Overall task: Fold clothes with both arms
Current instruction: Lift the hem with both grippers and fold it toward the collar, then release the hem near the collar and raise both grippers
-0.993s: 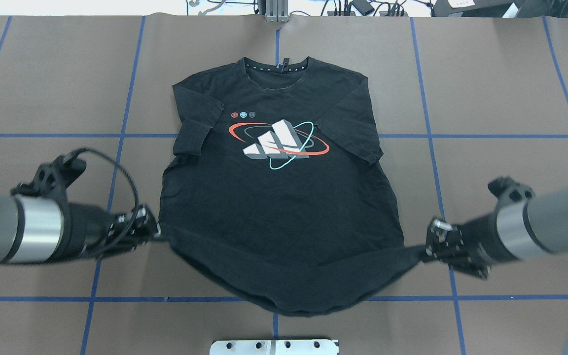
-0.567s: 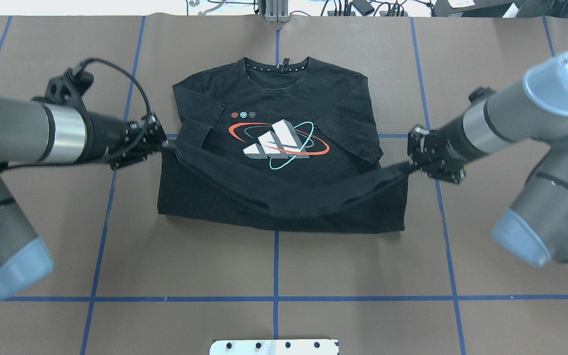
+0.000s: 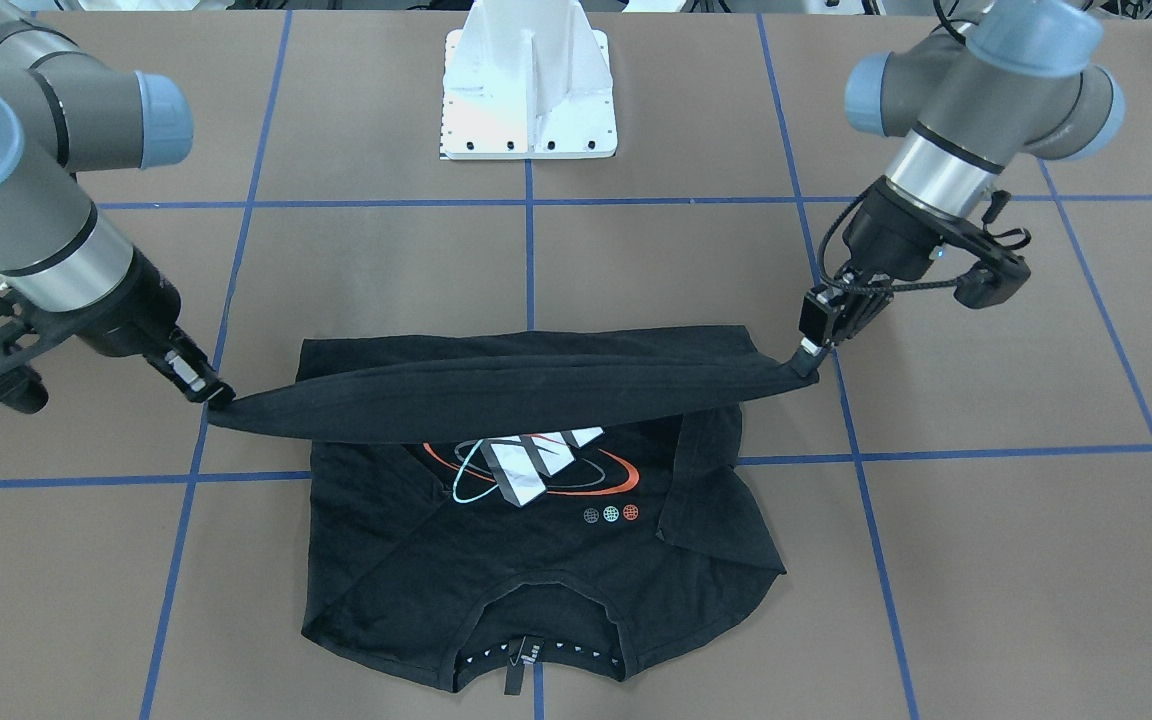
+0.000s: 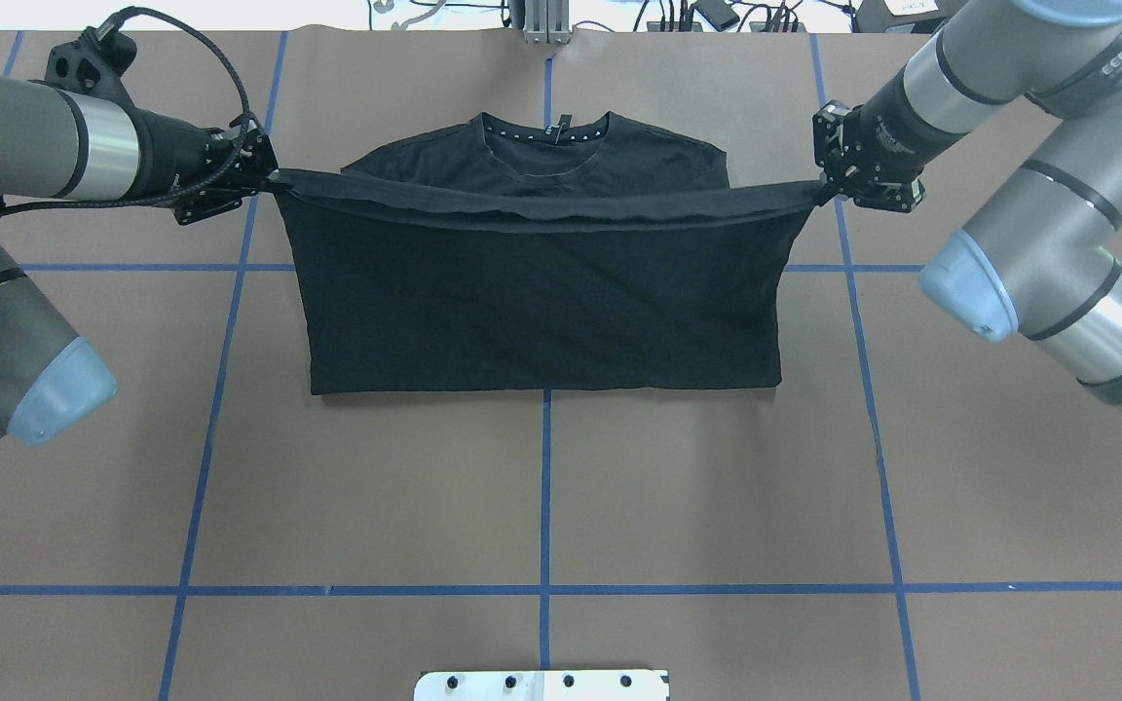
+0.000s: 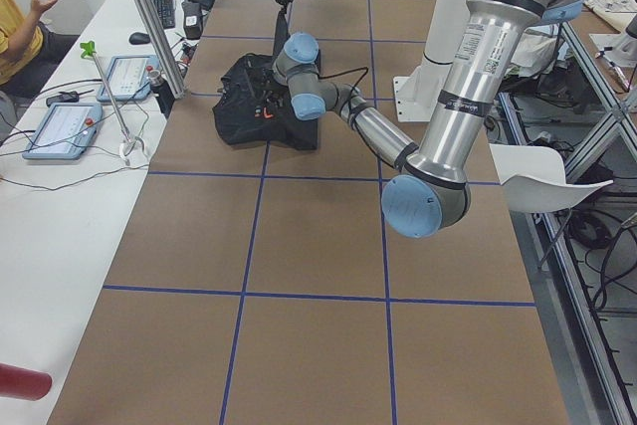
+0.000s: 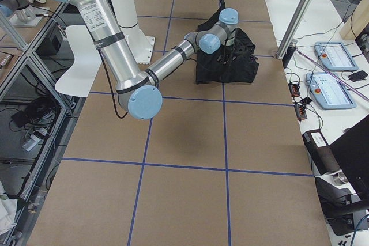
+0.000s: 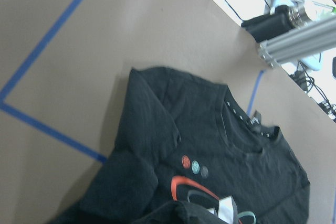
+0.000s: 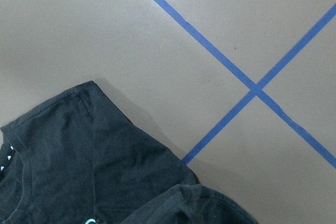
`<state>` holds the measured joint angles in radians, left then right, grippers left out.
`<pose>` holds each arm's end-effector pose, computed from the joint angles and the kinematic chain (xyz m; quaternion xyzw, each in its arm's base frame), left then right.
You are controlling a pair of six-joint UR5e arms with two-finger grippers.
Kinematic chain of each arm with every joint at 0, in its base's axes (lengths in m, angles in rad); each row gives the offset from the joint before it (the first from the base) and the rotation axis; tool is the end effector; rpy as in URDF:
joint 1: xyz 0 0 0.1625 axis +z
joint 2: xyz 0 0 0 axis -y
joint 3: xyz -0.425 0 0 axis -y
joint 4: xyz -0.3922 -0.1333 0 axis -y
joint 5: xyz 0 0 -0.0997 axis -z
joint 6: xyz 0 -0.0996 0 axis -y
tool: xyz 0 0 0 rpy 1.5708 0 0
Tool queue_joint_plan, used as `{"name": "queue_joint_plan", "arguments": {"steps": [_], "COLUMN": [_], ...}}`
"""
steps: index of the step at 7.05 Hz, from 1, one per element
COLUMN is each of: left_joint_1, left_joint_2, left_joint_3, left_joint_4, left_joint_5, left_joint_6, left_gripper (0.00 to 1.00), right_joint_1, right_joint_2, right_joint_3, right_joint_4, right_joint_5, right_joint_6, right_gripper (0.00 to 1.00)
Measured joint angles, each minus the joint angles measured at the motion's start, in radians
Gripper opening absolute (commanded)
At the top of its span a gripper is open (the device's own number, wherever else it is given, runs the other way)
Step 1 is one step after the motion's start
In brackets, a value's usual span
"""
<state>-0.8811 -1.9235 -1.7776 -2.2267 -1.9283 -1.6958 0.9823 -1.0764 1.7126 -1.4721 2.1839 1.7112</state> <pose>0.3067 -0.5266 0.2922 0.0717 0.5761 -0.3005 0.7567 -0.2952 -0.5793 0.2972 -0.1171 -0.4277 0.3819 0.8109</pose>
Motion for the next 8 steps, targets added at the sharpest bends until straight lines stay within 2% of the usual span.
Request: {"name": "queue_joint_plan", "arguments": {"steps": [3,5,6,7,8], "left_joint_1": [-0.022,-0.04,-0.045,-0.047,-0.048], "left_joint_2": [-0.103,-0.188,-0.213,-0.237,-0.265], "left_joint_3": [0.215,0.425,0.511,0.587,0.655], "left_joint_4": [-0.094,-0.223,-0.283,-0.334,-0.366], "left_joint_5": [0.005,0.01,0.024,0.047,0.069], "left_joint_6": [0.016,0.024,0.032,0.04,0.045], "left_gripper": [0.0,0.0,0.42,0.66,0.73], "right_joint_1": [0.01,-0.006,-0.016,-0.023,-0.035], "right_joint_2": [0.163,0.248,0.266,0.274,0.282], "right_joint_3": [-0.233,-0.379,-0.444,-0.506,-0.547], "right_joint_4": [0.01,0.04,0.093,0.162,0.207], "right_joint_5": [-0.043,-0.104,-0.134,-0.154,-0.179], "right_joint_6": [-0.057,-0.078,-0.08,-0.08,-0.078], "right_gripper": [0.0,0.0,0.38,0.99,1.0]}}
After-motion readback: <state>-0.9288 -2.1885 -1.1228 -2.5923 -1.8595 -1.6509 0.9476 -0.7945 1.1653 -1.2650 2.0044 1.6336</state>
